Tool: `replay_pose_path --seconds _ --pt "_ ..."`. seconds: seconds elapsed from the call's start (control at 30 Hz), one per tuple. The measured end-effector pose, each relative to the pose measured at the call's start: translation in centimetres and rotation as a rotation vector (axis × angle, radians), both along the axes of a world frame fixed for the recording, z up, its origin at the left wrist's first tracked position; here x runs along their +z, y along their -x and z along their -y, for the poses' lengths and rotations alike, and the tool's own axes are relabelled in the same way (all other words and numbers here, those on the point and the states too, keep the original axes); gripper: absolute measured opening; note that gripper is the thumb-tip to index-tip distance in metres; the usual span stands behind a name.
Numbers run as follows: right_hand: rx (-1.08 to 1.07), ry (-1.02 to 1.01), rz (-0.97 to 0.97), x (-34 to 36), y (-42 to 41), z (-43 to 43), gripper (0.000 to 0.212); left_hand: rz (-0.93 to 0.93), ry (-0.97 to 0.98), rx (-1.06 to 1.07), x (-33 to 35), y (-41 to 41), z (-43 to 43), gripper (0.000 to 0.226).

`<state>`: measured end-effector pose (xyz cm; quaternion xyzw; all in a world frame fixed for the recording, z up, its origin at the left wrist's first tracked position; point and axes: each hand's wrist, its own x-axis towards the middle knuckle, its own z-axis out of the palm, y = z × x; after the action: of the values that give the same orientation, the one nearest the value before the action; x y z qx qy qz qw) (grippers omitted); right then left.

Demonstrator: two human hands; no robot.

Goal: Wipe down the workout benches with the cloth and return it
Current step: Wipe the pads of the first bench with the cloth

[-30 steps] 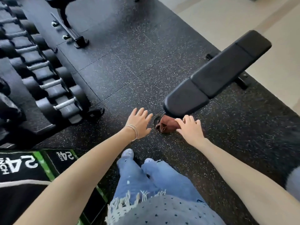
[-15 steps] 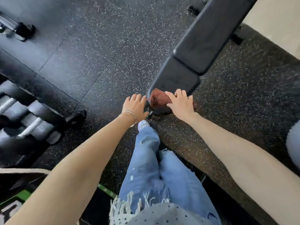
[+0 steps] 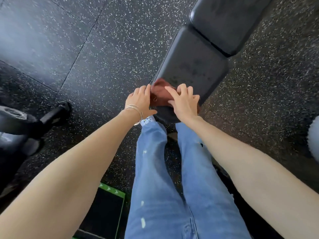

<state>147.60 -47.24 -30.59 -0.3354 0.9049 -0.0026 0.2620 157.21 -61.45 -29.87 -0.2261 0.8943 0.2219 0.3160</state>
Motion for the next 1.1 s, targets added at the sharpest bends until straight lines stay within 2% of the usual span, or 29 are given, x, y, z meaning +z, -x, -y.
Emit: replay_pose_path --seconds 0.17,0.3,0.43,0.57,0.7,0.9,0.97,1.1 --pt "-0.295 -0.005 -0.082 -3.2 10.1 5.6 0.04 -0.05 -0.065 0.014 -1.6 1.8 0.4 0.105" --pt "-0.196 -0.053 -0.136 -4.0 15.0 8.3 0.045 -0.055 -0.147 0.132 -2.7 3.0 -0.6 0.108" --pt "-0.171 -0.008 -0.109 -2.8 10.2 5.9 0.045 -0.038 -0.171 0.179 -2.5 3.0 -0.8 0.108" --pt "-0.034 0.029 -0.04 -1.6 6.2 4.2 0.04 -0.009 -0.173 0.237 -1.9 3.3 -1.0 0.106" --pt "-0.017 0.03 -0.09 -2.9 10.4 6.6 0.034 0.004 -0.156 0.323 -1.7 3.1 -1.6 0.099" --pt "-0.242 -0.046 -0.099 -5.7 17.0 12.4 0.033 -0.02 -0.13 0.338 -2.1 3.3 -1.9 0.095" --pt "-0.244 -0.048 -0.099 -5.2 14.9 12.2 0.035 -0.03 -0.12 0.345 -2.1 3.2 -2.0 0.092" --pt "-0.05 0.038 -0.092 -2.8 6.5 7.6 0.039 -0.024 -0.134 0.331 -1.8 3.3 -1.9 0.095"
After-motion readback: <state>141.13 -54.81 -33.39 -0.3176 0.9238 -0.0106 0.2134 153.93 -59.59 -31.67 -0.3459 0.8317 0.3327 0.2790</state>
